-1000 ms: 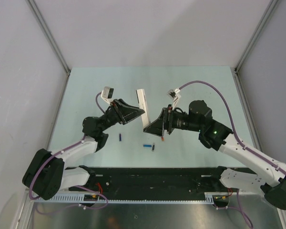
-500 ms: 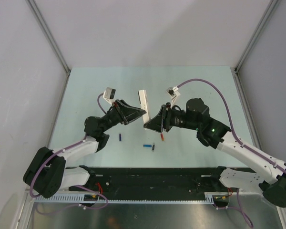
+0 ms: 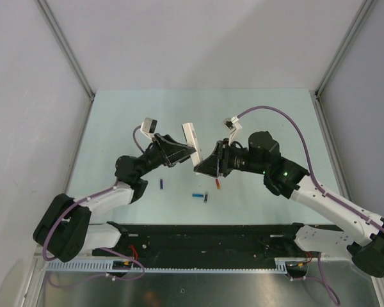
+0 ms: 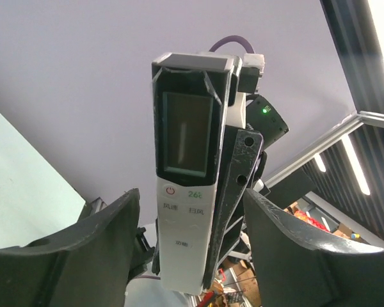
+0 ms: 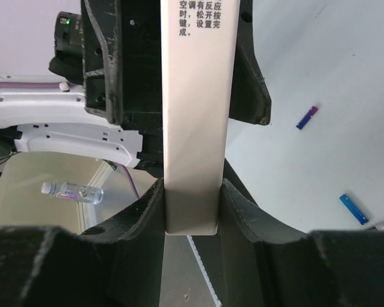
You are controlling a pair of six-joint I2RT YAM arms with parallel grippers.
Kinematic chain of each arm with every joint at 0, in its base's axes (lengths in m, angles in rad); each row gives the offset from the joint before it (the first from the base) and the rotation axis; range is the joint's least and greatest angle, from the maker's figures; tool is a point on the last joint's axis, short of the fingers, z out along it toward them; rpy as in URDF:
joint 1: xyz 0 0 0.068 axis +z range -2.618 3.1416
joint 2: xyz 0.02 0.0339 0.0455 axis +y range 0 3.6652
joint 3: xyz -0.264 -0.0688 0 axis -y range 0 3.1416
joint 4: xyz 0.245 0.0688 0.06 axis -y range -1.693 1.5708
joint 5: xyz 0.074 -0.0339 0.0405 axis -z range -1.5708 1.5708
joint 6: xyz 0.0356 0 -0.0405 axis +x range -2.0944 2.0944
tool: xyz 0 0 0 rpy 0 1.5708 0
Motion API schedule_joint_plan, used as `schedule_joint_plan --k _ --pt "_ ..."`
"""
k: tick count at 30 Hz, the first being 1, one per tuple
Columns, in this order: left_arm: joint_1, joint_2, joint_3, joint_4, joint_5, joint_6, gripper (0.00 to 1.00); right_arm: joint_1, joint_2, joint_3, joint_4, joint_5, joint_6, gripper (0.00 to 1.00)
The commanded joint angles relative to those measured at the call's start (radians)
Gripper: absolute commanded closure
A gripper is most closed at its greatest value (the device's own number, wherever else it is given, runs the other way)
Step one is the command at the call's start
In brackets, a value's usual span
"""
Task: Load the batteries into the remote control
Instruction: Adjust the remote control.
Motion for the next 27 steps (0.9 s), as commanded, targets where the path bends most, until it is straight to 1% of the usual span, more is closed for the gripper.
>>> schedule_joint_plan --k 1,2,5,6,8,11,12,15,16,18,19,22,27 --pt "0.009 0.005 0.006 0.324 0.014 -0.018 0.27 -0.005 -0.038 0.041 -0.029 0.02 -0.046 1.0" --pt "0.012 0.005 0.002 0.324 0.011 -0.016 0.24 -0.005 -0.043 0.042 -0.052 0.023 -0.05 1.0" --pt "0.025 -0.001 -0.017 0.324 0.003 -0.011 0.17 -0.01 -0.061 0.044 -0.098 0.047 -0.072 1.0" --pt "0.032 -0.002 -0.023 0.322 0.0 -0.011 0.0 -0.01 -0.064 0.047 -0.115 0.075 -0.078 1.0" --pt "0.04 -0.004 -0.044 0.32 -0.007 -0.01 0.0 -0.005 -0.069 0.056 -0.179 0.109 -0.112 1.0" --pt "0.058 -0.022 -0.084 0.31 -0.02 0.005 0.0 0.005 -0.073 0.073 -0.271 0.201 -0.159 1.0" --pt "0.069 -0.035 -0.093 0.302 -0.023 0.01 0.0 0.005 -0.075 0.082 -0.296 0.253 -0.17 1.0" --pt "0.083 -0.064 -0.127 0.238 -0.033 0.048 0.0 0.013 -0.083 0.087 -0.378 0.355 -0.21 1.0" --pt "0.084 -0.093 -0.139 0.174 -0.039 0.082 0.0 0.018 -0.084 0.088 -0.394 0.383 -0.216 1.0" --pt "0.084 -0.128 -0.149 0.095 -0.062 0.129 0.0 0.031 -0.095 0.09 -0.442 0.45 -0.233 1.0" --pt "0.084 -0.163 -0.146 -0.01 -0.07 0.181 0.0 0.036 -0.097 0.091 -0.457 0.468 -0.235 1.0" --pt "0.077 -0.223 -0.153 -0.153 -0.122 0.269 0.0 0.056 -0.103 0.096 -0.508 0.535 -0.245 1.0" --pt "0.066 -0.239 -0.166 -0.219 -0.162 0.315 0.0 0.067 -0.112 0.097 -0.548 0.548 -0.244 1.0"
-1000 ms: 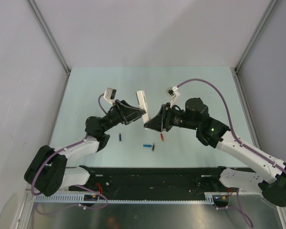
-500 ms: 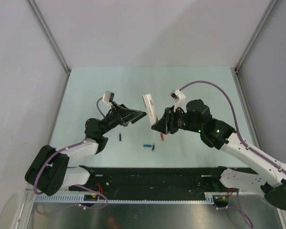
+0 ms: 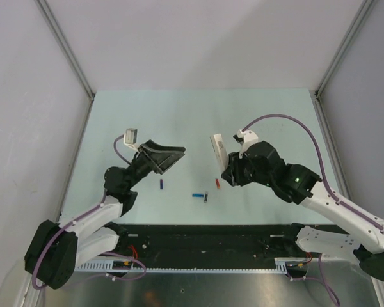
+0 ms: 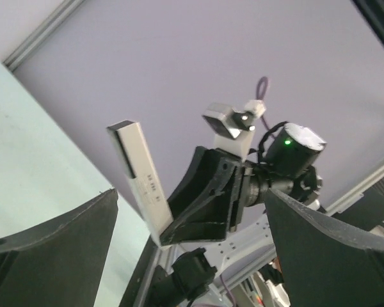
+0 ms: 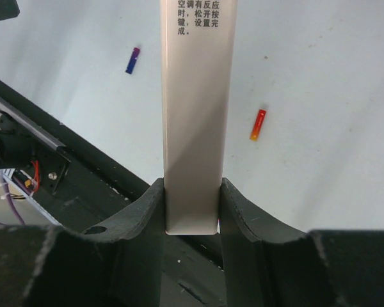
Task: Load the batteries into the remote control
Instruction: Adjust the remote control.
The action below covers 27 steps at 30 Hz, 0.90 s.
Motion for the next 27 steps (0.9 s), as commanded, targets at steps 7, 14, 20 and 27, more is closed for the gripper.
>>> schedule_joint_plan --k 7,14,20,27 --pt "-0.085 0.086 -0.002 -0.098 -0.034 0.11 0.0 0.008 -0.035 0.091 -0.045 0.029 -0.001 1.0" --pt "-0.153 0.369 0.009 0.492 0.046 -0.095 0.04 0.008 -0.044 0.131 -0.079 -0.003 0.017 1.0" --pt "-0.187 0.345 0.115 0.494 0.13 -0.036 0.06 0.008 -0.061 0.131 -0.068 -0.034 0.035 1.0" --pt "-0.185 0.23 0.172 0.494 0.238 0.029 0.07 0.006 -0.062 0.136 -0.031 -0.092 0.042 1.0"
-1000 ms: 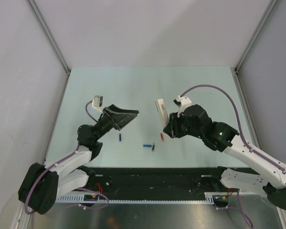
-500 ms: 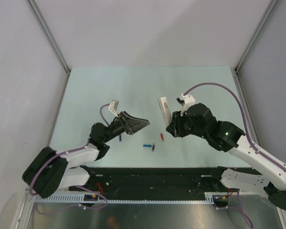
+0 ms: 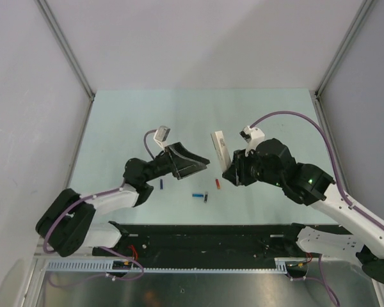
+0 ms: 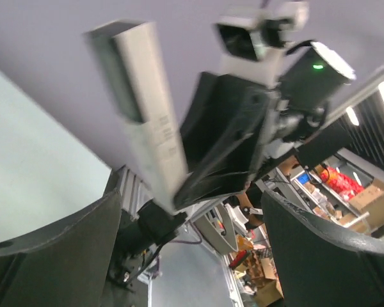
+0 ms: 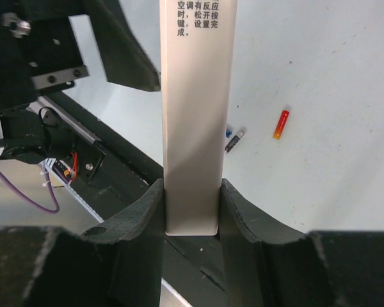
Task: Load the batteries into the remote control
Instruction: Adjust the remote control.
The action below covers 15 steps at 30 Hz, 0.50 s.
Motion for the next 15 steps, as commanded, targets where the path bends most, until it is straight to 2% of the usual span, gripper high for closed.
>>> schedule_joint_plan --k 1,11,14,15 --pt "-0.004 -0.087 0.058 0.397 0.107 0.052 0.07 0.003 -0.016 0.049 0.064 -0.05 0.014 1.0" --pt "0.025 -0.233 0.023 0.397 0.152 0.124 0.09 0.005 -0.03 0.049 0.078 -0.073 0.019 1.0" --pt "0.038 -0.29 -0.052 0.397 0.099 0.203 0.08 0.005 -0.036 0.049 0.085 -0.104 0.016 1.0" --pt "0.032 -0.316 -0.112 0.397 0.073 0.313 0.07 0.005 -0.038 0.049 0.09 -0.113 0.014 1.0"
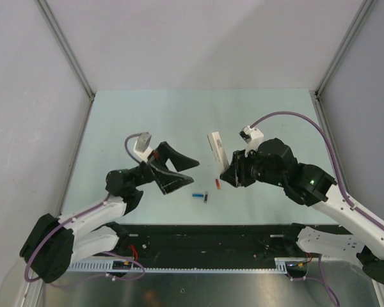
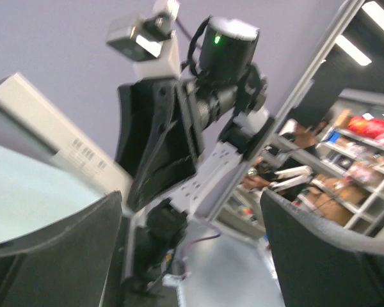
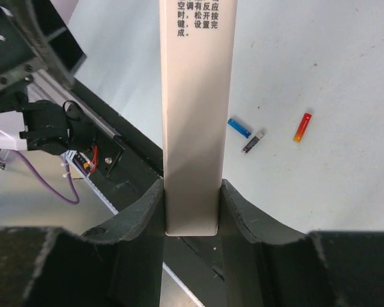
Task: Load the batteries into the remote control
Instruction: Adjust the remote control.
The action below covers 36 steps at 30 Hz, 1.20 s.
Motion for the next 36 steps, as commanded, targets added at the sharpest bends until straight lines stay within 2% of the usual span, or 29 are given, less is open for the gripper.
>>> schedule_joint_plan --k 1,3,6,11,14,21,36 --pt "0.007 -0.13 -0.146 0.361 -0.073 0.253 0.05 0.005 -0.033 0.048 0.07 -0.071 -0.002 1.0" --pt "0.012 -0.176 -0.234 0.358 -0.183 0.341 0.02 0.009 -0.034 0.048 0.069 -0.098 -0.022 1.0" --pt "0.047 -0.181 -0.272 0.356 -0.251 0.301 0.03 0.032 -0.037 0.048 0.055 -0.117 -0.055 1.0" --pt "0.078 -0.059 -0.208 0.358 -0.152 0.119 0.1 0.089 -0.04 0.054 0.043 -0.115 -0.076 1.0" --pt "0.076 -0.023 -0.162 0.359 -0.121 0.065 0.13 0.1 -0.05 0.054 0.062 -0.143 -0.057 1.0" --pt "0.058 -0.015 -0.121 0.359 -0.144 0.055 0.11 0.107 -0.025 0.051 0.139 -0.21 -0.011 1.0" --pt "0.041 -0.031 -0.087 0.359 -0.144 0.054 0.16 0.152 0.041 0.051 0.214 -0.227 0.015 1.0"
